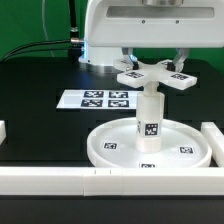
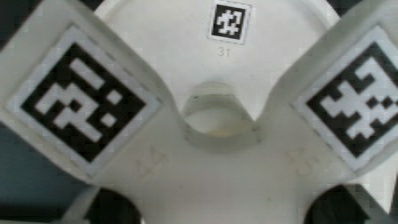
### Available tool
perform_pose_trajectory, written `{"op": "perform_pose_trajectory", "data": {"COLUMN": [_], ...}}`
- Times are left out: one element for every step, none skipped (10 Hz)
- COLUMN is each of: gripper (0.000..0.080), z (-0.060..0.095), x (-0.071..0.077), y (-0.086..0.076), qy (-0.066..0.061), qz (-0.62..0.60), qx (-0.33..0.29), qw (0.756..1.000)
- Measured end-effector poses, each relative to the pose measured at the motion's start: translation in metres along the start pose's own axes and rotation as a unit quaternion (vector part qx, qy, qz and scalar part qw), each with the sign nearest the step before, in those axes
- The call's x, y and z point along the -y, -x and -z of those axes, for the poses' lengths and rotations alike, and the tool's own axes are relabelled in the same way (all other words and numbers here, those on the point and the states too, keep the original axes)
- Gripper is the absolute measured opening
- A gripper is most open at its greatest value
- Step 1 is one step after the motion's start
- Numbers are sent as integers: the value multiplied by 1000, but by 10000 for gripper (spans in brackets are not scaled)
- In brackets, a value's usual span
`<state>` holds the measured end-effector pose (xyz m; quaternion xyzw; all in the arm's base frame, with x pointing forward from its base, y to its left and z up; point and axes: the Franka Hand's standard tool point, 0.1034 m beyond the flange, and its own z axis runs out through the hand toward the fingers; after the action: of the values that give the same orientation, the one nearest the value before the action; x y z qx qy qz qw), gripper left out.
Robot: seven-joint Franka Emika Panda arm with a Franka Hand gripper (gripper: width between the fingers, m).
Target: Assemble round table
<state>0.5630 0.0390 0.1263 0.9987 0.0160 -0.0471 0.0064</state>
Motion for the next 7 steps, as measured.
{"op": "perform_pose_trajectory", "data": {"gripper": [445,445,445,445,445,445,445], "z": [0,-1,-2,-4,-6,-8,-8], "x": [1,1,1,2,2,2,2], "y": [0,0,0,0,-2,-3,-3], "qy": [0,0,0,0,1,1,1], "qz": [1,1,1,1,7,11,10], "qx": [0,0,0,1,-6,-13,-12], "qw": [1000,1000,1000,1000,1000,1000,1000]}}
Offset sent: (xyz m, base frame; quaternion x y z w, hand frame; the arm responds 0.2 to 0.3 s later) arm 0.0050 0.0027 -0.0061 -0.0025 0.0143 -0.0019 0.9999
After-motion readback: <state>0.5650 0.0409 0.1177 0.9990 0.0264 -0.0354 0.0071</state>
